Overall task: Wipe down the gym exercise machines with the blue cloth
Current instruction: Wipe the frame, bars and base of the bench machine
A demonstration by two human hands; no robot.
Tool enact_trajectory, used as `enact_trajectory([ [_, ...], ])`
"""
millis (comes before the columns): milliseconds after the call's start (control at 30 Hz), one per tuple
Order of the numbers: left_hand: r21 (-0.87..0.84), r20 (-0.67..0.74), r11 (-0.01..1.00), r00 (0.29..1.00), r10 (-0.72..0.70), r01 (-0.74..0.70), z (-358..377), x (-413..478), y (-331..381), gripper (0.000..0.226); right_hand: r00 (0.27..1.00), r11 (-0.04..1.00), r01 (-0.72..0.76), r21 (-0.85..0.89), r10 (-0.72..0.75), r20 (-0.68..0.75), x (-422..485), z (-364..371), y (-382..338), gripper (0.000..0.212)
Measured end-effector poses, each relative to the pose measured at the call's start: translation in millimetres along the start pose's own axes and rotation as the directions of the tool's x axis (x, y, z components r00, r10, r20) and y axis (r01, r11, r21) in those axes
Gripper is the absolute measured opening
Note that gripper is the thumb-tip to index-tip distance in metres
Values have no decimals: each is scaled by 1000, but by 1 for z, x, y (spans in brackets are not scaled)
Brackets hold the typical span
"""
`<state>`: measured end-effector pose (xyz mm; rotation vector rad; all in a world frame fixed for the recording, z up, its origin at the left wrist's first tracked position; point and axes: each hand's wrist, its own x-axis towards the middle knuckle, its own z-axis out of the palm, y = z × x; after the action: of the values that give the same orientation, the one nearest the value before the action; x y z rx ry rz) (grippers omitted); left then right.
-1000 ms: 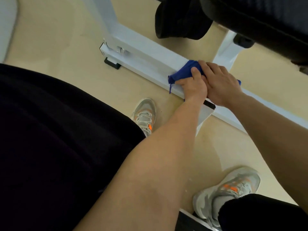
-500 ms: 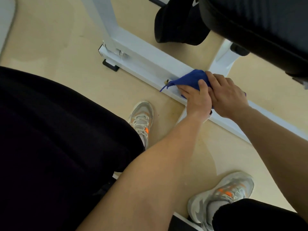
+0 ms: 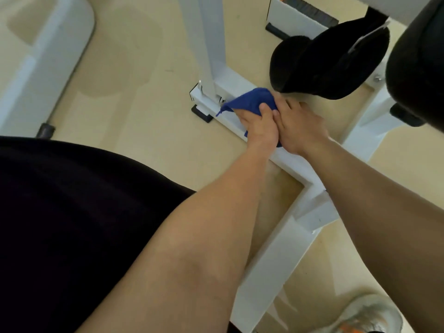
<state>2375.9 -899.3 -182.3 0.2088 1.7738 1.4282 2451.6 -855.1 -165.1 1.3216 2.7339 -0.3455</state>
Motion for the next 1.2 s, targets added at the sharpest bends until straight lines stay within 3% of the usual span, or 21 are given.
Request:
enact_trajectory([
  [267, 11, -68, 998, 995, -66, 67, -28, 44, 36, 76, 1000, 995, 27, 98, -26, -16, 49, -6, -38, 47],
  [400, 152, -4, 988, 999, -41, 41, -40, 29, 36, 72, 1000, 991, 16, 130, -15, -11, 30, -8, -32, 51],
  [500, 325, 16, 945, 1000, 17, -22, -40, -4, 28, 64, 999, 999, -8, 42, 9, -34, -6, -4, -18, 53],
  [633, 535, 83, 841, 996, 43, -81, -26, -53, 3, 34, 993, 994, -106, -24, 105, -55, -62, -5, 8, 57],
  [733, 586, 102, 793, 986, 135, -169, -24, -76, 1, 5, 981, 984, -172, -52, 166, -98, -91, -16, 28, 52],
  [867, 645, 177, 714, 962, 208, -273, -39, -105, 12, 5, 985, 985, -170, 37, 171, -29, -107, -36, 22, 32],
  [967, 655, 171, 700, 958, 229, -284, -65, -124, 23, 18, 993, 987, -114, 111, 114, 3, -121, -48, 0, 26],
  [1100, 646, 108, 731, 974, 199, -221, -111, -131, 27, 25, 999, 970, -34, 241, 36, -4, -139, -55, -36, 20],
  [1200, 603, 52, 786, 990, 132, -137, -126, -123, 14, 36, 1000, 984, 6, 176, -1, -26, -145, -44, -52, 19],
])
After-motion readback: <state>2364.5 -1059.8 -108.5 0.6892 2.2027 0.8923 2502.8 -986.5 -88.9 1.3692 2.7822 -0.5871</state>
